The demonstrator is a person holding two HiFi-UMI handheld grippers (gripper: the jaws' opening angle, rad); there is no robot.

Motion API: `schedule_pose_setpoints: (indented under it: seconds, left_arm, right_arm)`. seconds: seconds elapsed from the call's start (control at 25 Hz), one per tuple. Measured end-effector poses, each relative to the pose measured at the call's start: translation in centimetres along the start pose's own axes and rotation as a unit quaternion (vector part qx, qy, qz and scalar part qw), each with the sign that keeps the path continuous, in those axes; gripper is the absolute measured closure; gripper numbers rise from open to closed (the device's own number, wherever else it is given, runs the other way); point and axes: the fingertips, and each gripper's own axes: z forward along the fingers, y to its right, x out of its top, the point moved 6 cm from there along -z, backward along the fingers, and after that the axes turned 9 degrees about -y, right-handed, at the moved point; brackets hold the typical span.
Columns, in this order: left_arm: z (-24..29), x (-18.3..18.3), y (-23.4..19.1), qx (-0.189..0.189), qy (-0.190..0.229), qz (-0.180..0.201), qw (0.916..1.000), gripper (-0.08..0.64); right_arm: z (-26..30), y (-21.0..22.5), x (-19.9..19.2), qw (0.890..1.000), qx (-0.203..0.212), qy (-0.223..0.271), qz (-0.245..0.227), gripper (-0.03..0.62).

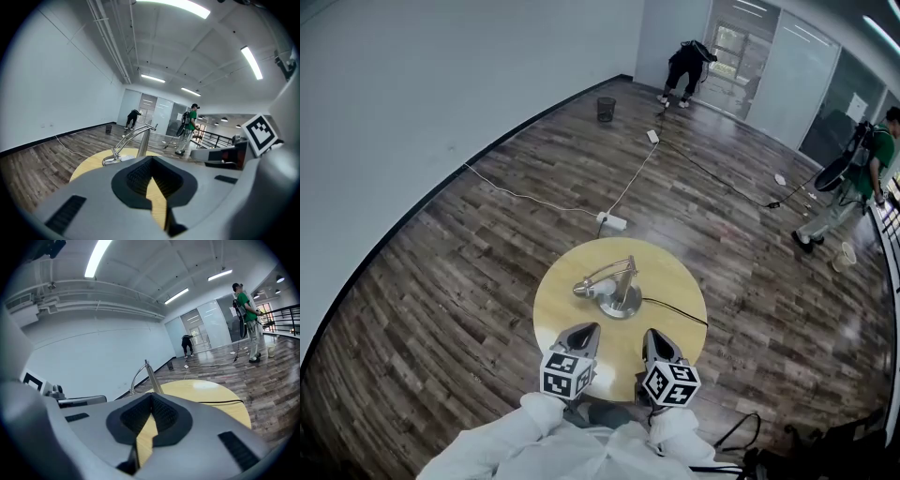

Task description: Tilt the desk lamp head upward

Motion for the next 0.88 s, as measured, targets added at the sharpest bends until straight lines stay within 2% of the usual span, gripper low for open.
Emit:
schedule_pose_setpoints:
  seconds: [0.12,0.28,0.48,0.56,0.64,0.72,0.88]
  left_arm:
    - [0.8,-0.2,-0.4,0.0,-0.006,-0.002,1.0,0.558]
    - [1.9,-0.6,-0.9,-0.025,-0.011,0.002,0.9996,0.558]
    - [3.1,-1.6,-3.1,-0.027,-0.017,0.038,0.9988,0.558]
    - [3.4,-2.0,-4.4,-0.022,-0.021,0.039,0.9988,0.545]
    - [4.0,-2.3,-6.0,-0.015,-0.026,0.032,0.999,0.488]
    - [4.7,-2.7,-7.6,-0.008,-0.034,0.031,0.9989,0.438]
    - [6.6,-3.2,-11.0,-0.008,-0.057,0.061,0.9964,0.334]
  right_arm:
    - [1.0,0.1,0.5,1.0,0.008,-0.005,-0.007,0.578]
    - [2.4,0.9,1.1,1.0,0.015,-0.013,-0.02,0.578]
    - [4.9,2.6,1.8,0.997,0.043,-0.032,-0.051,0.578]
    - [6.2,3.1,2.5,0.996,0.06,-0.036,-0.061,0.577]
    - [7.7,3.5,3.4,0.994,0.072,-0.037,-0.077,0.563]
    - [9.4,3.6,4.2,0.991,0.086,-0.041,-0.097,0.485]
    - [12.9,3.4,5.6,0.984,0.11,-0.046,-0.134,0.468]
